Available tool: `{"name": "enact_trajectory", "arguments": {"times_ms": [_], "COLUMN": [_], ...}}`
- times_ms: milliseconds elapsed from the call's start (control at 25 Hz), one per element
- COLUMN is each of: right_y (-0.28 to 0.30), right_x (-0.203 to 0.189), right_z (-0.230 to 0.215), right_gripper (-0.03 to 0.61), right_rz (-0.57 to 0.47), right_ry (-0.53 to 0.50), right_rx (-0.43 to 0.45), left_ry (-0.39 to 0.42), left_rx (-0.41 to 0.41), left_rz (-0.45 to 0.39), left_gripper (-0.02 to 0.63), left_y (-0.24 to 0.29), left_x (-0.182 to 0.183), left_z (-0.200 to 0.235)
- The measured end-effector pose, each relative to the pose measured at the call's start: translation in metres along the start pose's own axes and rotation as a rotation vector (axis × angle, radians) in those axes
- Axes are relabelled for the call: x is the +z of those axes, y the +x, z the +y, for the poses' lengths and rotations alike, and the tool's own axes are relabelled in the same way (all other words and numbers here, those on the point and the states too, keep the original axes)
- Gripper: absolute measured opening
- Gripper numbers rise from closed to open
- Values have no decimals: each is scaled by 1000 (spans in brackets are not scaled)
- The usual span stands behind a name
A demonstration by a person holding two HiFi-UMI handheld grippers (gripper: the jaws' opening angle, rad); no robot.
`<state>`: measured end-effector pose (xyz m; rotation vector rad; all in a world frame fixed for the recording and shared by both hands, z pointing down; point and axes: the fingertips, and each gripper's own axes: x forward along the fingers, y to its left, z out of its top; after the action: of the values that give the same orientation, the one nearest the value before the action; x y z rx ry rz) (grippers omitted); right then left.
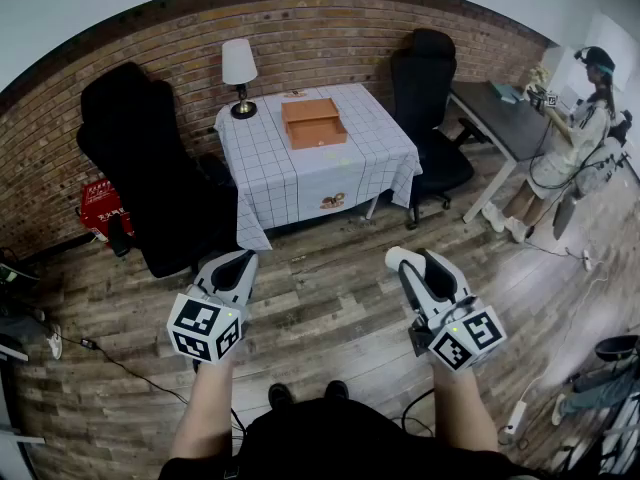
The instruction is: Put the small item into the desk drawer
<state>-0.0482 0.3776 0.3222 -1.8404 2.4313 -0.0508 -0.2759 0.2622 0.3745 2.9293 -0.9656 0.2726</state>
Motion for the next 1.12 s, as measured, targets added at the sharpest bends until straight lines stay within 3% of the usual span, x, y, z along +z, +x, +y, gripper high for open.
{"name": "enact_trajectory", "arguments": {"times_ms": [560,1120], "right_y": [-28,-79], "right_x": [1,-20], "right_z": [-34,-87], "right_gripper": [153,156], "right_rz": [-8,6], "right_ry": [22,111], "right_rx": [0,43], "left_ry": [21,17], "left_rx": [-28,1], "left_rz": [15,63], "left_gripper": [11,11], "left_y": [30,57], "left_x": [10,-3], "left_z": [-42,-100]}}
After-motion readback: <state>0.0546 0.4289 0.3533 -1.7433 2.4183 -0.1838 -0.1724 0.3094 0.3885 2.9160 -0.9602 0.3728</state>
